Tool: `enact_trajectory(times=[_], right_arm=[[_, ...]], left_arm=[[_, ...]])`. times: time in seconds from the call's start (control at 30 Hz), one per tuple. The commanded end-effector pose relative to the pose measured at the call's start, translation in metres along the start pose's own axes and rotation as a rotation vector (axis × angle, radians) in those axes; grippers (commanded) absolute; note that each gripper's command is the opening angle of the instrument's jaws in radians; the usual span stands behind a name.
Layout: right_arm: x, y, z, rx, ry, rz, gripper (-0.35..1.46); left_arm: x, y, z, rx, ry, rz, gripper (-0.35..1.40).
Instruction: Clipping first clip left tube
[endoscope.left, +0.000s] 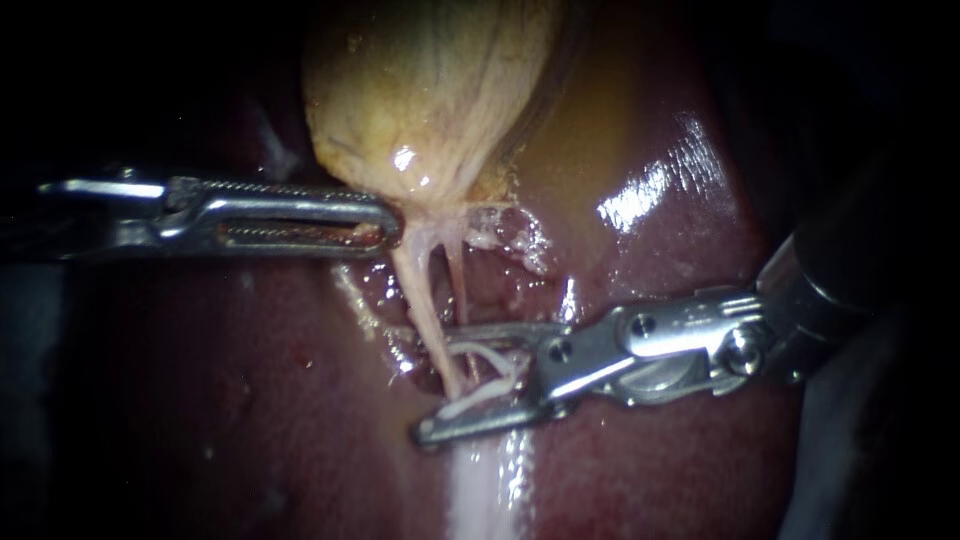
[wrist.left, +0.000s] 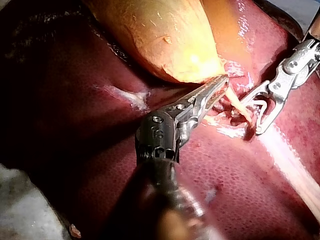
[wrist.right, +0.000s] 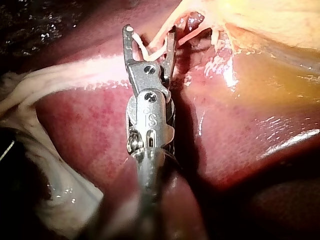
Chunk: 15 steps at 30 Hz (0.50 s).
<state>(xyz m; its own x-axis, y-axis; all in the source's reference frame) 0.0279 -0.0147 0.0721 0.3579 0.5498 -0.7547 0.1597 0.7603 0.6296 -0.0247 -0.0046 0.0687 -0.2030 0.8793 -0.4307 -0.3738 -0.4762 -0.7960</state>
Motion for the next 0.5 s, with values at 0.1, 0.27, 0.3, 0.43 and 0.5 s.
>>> enact_trajectory(times=[0.1, 0.27, 0.3, 0.43, 0.5], right_arm=[[0.0000, 0.0001, 0.0003, 0.005, 0.007, 0.009, 0.50], [-0.0003, 0.0001, 0.0014, 0.016, 0.005, 0.012, 0.49], [-0.0004, 0.0002, 0.0016, 0.018, 0.004, 0.016, 0.49], [-0.0009, 0.0003, 0.0028, 0.026, 0.011, 0.031, 0.49], [-0.0009, 0.0004, 0.0030, 0.034, 0.015, 0.034, 0.48]], left_arm=[[0.0000, 0.0000, 0.0001, 0.001, 0.000, -0.001, -0.35], [0.0000, 0.0000, 0.0002, 0.001, 0.000, -0.001, -0.35], [0.0000, 0.0000, 0.0002, 0.001, 0.000, -0.001, -0.35], [0.0001, 0.0000, 0.0003, 0.002, 0.000, -0.001, -0.35], [0.0001, 0.0000, 0.0003, 0.002, 0.001, 0.005, -0.35]])
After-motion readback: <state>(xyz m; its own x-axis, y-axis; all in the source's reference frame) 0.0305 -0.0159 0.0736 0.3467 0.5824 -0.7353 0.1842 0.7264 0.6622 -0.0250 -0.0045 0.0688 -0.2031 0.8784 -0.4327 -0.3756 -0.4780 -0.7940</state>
